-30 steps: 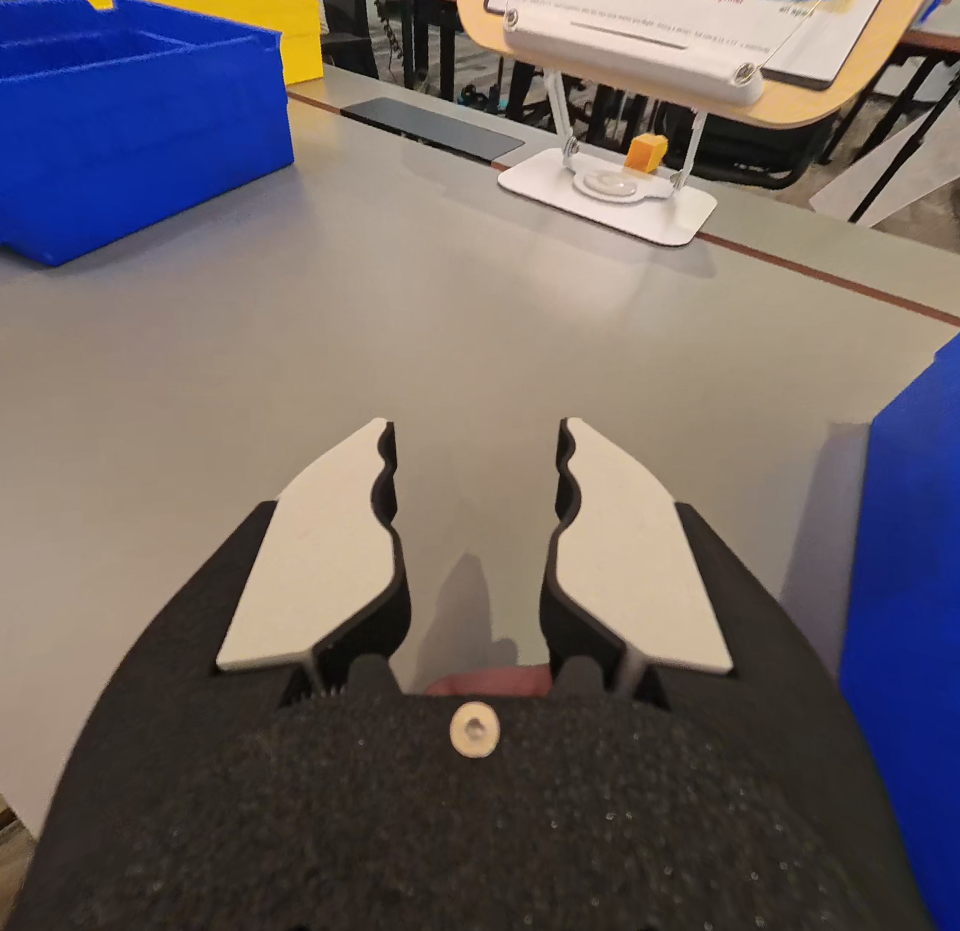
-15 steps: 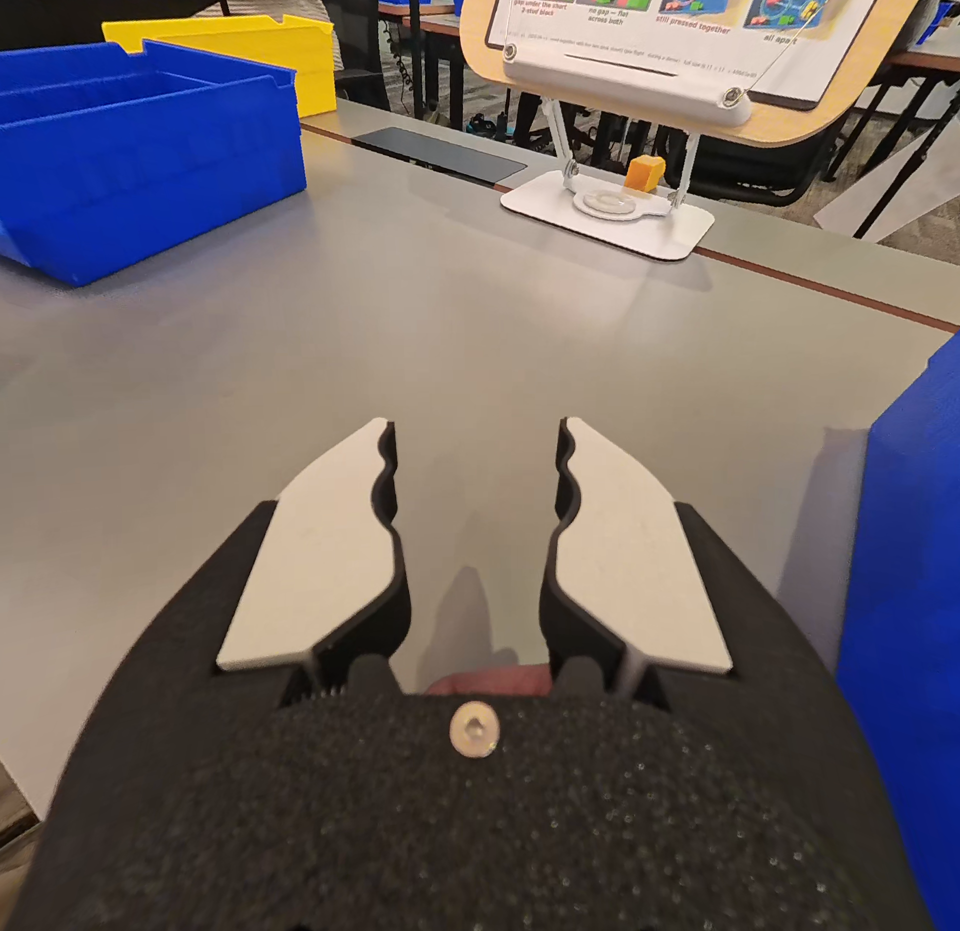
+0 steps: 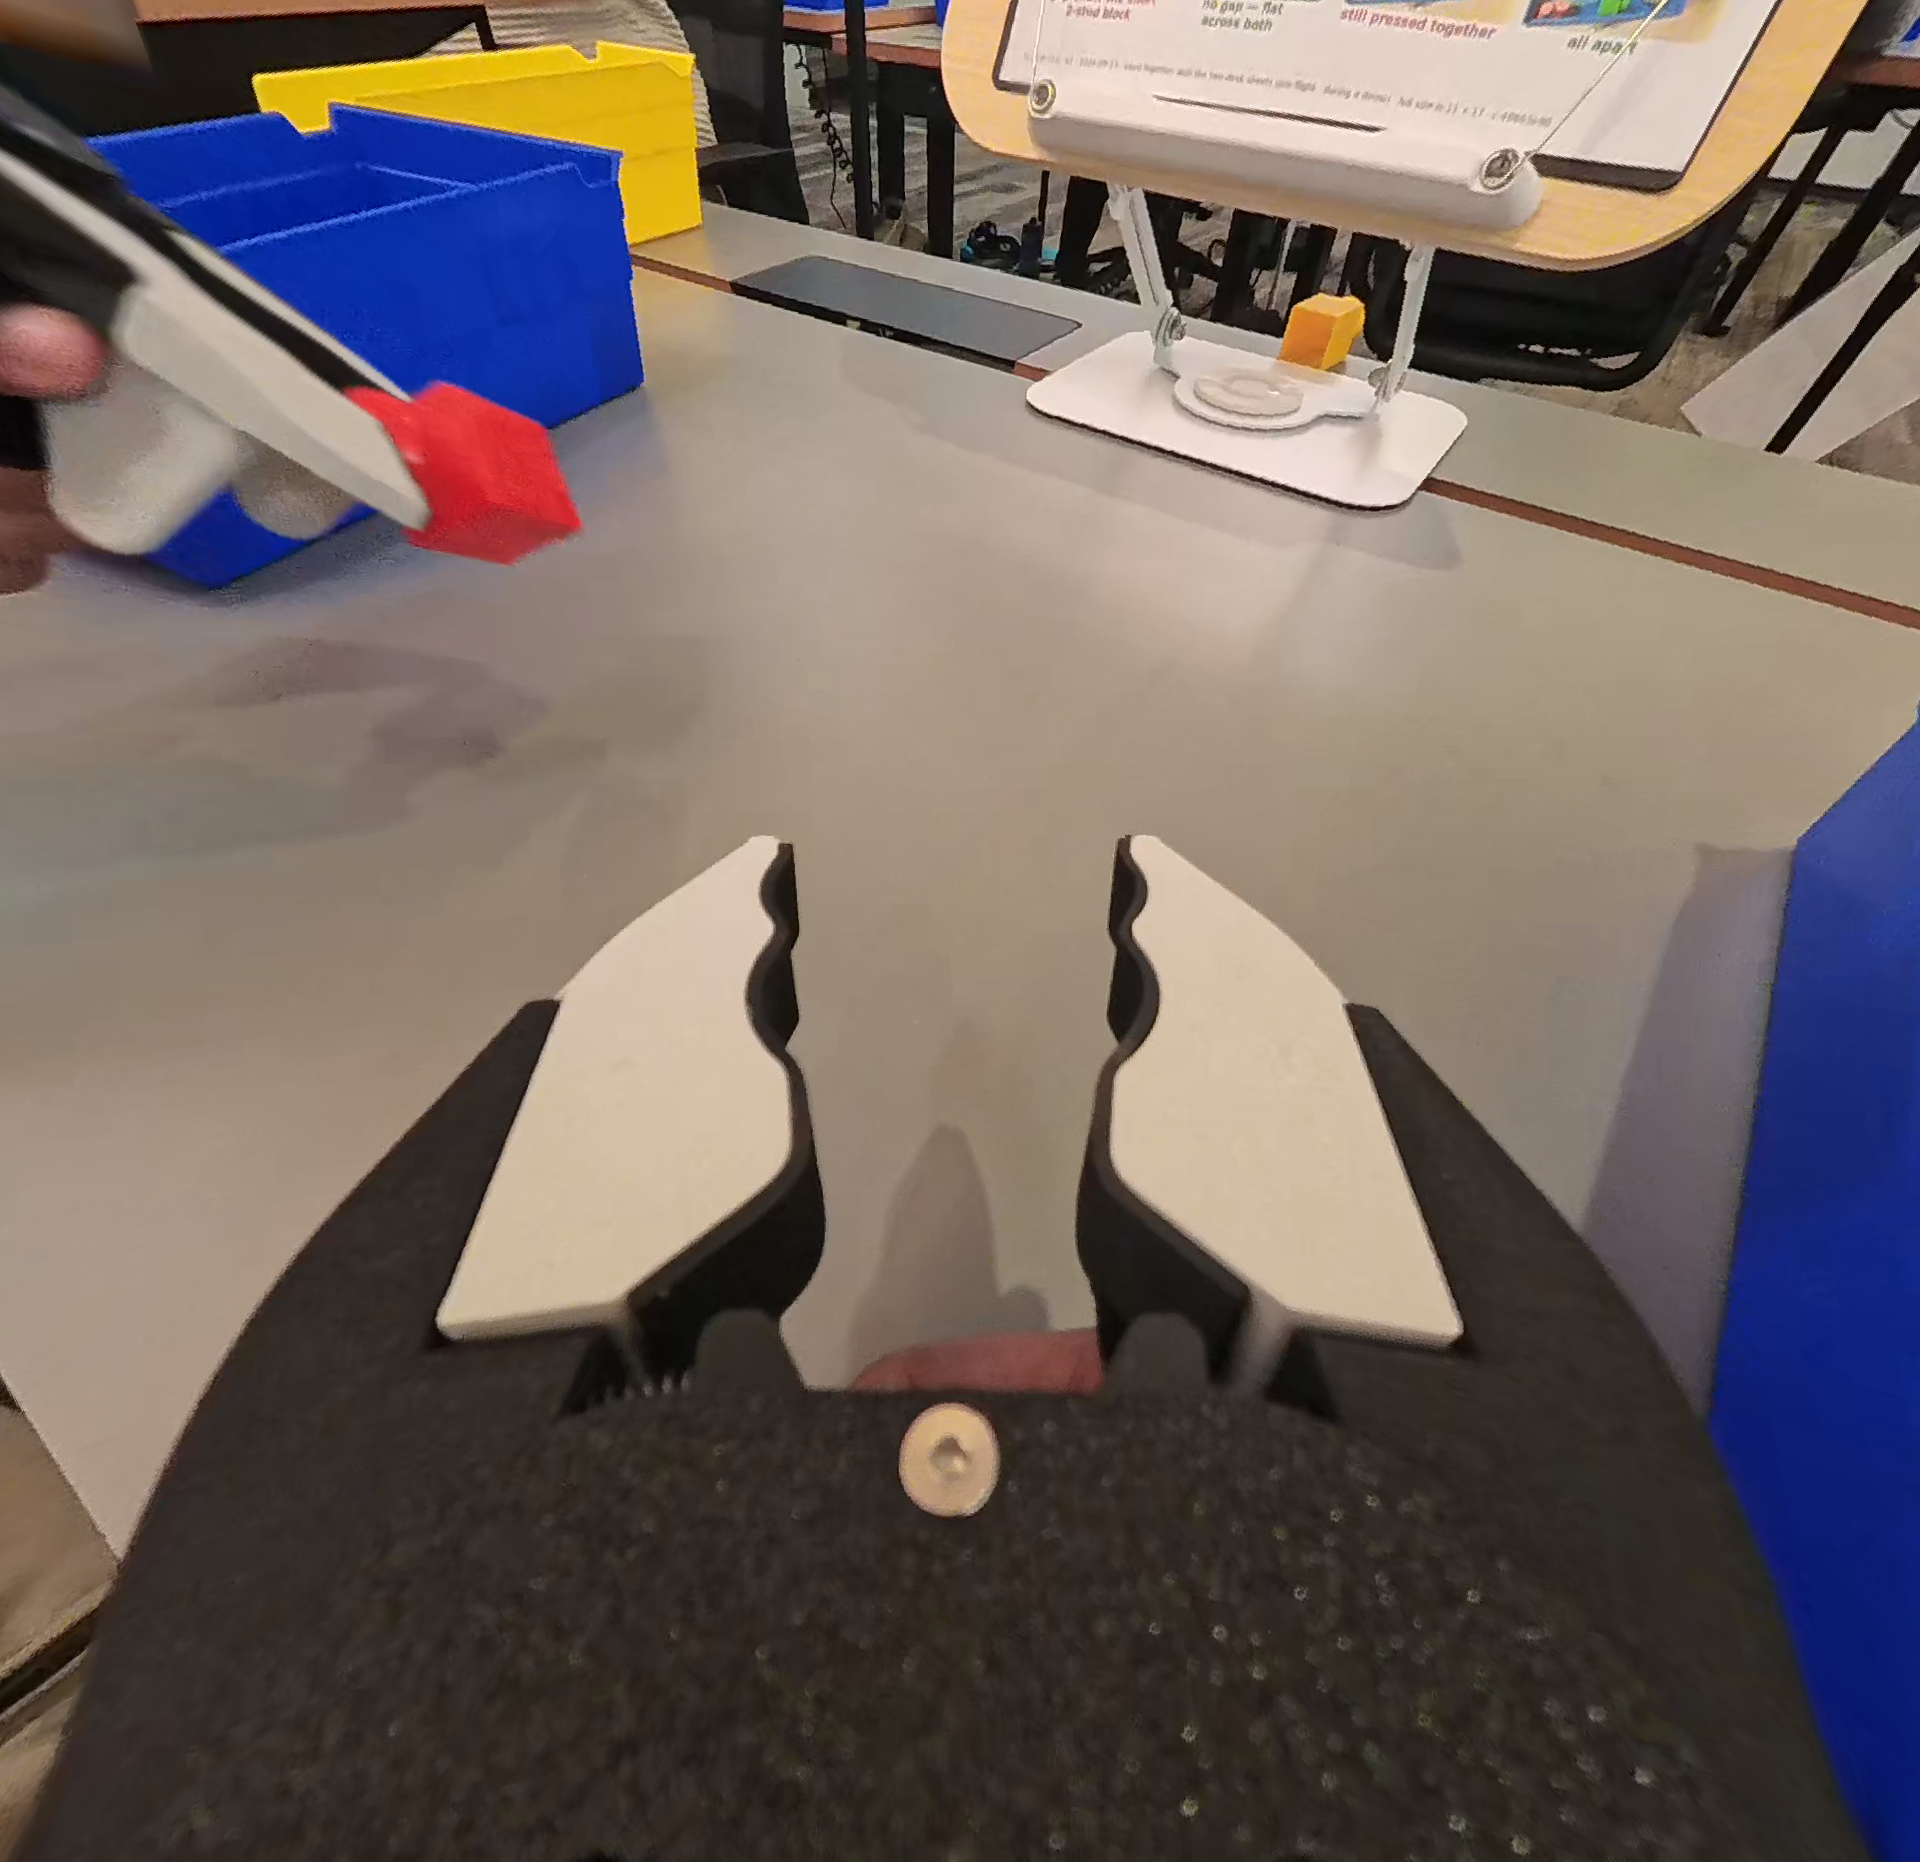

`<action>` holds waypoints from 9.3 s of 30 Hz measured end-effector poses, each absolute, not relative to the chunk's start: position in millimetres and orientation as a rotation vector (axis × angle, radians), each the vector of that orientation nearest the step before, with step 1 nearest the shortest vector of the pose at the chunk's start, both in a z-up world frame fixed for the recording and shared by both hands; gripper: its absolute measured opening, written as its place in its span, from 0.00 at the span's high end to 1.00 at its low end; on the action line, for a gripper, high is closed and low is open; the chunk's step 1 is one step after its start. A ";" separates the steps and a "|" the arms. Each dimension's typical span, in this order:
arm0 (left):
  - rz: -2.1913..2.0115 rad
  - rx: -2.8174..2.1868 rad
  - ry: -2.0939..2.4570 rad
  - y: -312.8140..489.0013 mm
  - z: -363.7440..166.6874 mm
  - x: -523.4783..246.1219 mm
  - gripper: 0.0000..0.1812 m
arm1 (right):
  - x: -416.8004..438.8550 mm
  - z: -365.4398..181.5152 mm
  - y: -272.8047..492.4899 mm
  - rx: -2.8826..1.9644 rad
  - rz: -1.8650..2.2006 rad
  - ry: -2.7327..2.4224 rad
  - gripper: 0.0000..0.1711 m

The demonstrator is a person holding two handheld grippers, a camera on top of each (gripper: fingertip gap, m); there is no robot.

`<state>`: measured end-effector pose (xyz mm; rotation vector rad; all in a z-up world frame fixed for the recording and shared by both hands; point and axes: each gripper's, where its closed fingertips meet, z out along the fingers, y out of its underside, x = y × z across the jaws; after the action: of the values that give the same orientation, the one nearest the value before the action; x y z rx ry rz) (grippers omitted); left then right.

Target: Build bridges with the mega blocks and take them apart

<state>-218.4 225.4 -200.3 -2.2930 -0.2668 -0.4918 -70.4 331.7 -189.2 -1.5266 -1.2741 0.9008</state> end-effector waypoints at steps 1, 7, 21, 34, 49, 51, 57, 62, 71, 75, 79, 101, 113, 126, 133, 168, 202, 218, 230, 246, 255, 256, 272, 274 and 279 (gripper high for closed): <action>-0.586 -2.330 -0.259 231.3 -205.7 -214.7 0.60 | -70.3 -189.0 331.4 -1.526 0.901 -1.276 0.66; -0.972 -2.418 -0.339 254.0 -215.7 -218.3 0.60 | -69.1 -185.9 330.6 -1.523 0.917 -1.273 0.66; -1.183 -2.628 -0.340 263.2 -238.0 -222.0 0.54 | -67.0 -182.1 331.6 -1.520 0.918 -1.271 0.67; -0.556 -2.398 0.119 258.3 -181.9 -220.7 0.54 | -65.8 -182.3 333.9 -1.513 0.901 -1.270 0.67; 0.460 -1.604 -0.588 99.2 -155.8 -245.1 0.59 | -70.7 -192.9 330.5 -1.518 0.867 -1.303 0.66; 0.409 -1.590 -0.648 88.5 -164.2 -242.3 0.59 | -71.0 -193.3 330.6 -1.519 0.863 -1.304 0.66; 0.435 -1.645 -0.677 74.6 -174.4 -247.4 0.58 | -73.3 -196.1 329.7 -1.530 0.873 -1.308 0.66; 0.429 -1.641 -0.696 72.2 -173.5 -251.6 0.58 | -75.9 -199.2 326.6 -1.530 0.872 -1.324 0.66; 0.442 -1.677 -0.710 73.5 -171.2 -258.9 0.58 | -75.9 -201.5 327.7 -1.537 0.879 -1.325 0.67; 0.461 -1.735 -0.663 75.8 -150.7 -282.2 0.58 | -75.2 -201.8 328.7 -1.541 0.884 -1.323 0.67; 0.485 -1.945 -0.557 81.5 -136.0 -340.1 0.59 | -74.0 -202.0 329.1 -1.544 0.893 -1.323 0.67; 0.155 -2.754 -0.331 143.7 -264.6 -479.9 0.69 | -71.8 -205.6 338.1 -1.564 0.868 -1.318 0.67; 0.139 -2.750 -0.375 148.1 -264.1 -485.3 0.80 | -71.7 -206.2 338.0 -1.567 0.865 -1.323 0.67; 0.416 -2.037 -0.417 104.7 -115.2 -408.5 0.80 | -72.6 -203.4 332.3 -1.553 0.879 -1.327 0.68; 0.434 -1.753 -0.476 86.5 -104.0 -301.4 0.80 | -73.0 -201.9 329.9 -1.530 0.867 -1.327 0.68; -0.018 -2.518 -0.338 221.9 -268.1 -233.7 0.80 | -71.3 -201.4 332.1 -1.535 0.877 -1.324 0.68; 0.283 -1.818 -0.683 48.0 -204.9 -220.7 0.56 | -74.1 -202.3 325.6 -1.523 0.867 -1.342 0.68; 0.246 -2.390 -0.688 34.0 -178.0 -359.3 0.60 | -73.1 -201.1 324.5 -1.535 0.913 -1.339 0.68; -0.089 -2.751 -0.969 51.8 -227.8 -386.7 0.62 | -66.6 -199.7 337.1 -1.574 0.979 -1.296 0.68; 0.045 -3.029 -1.049 39.8 -241.9 -392.2 0.57 | -59.4 -200.4 347.1 -1.618 1.073 -1.258 0.68; -0.041 -3.006 -1.172 28.4 -260.4 -396.4 0.59 | -59.3 -200.7 346.7 -1.620 1.073 -1.263 0.68; -0.035 -3.002 -1.167 28.7 -260.7 -398.3 0.59 | -59.4 -200.5 346.4 -1.620 1.074 -1.264 0.68; 0.328 -2.583 -0.776 56.9 -182.0 -415.2 0.61 | -61.0 -198.7 343.2 -1.606 1.048 -1.278 0.68; 0.368 -2.411 -0.714 64.2 -157.4 -400.2 0.61 | -62.5 -199.4 341.2 -1.600 1.046 -1.282 0.69; 0.498 -2.082 -0.604 69.7 -133.0 -337.6 0.61 | -67.5 -202.8 333.0 -1.577 1.011 -1.311 0.69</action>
<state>-337.6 69.7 -133.0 -2.0823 -0.6040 0.4980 -67.5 333.0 -202.8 -1.5773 -1.3107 1.0107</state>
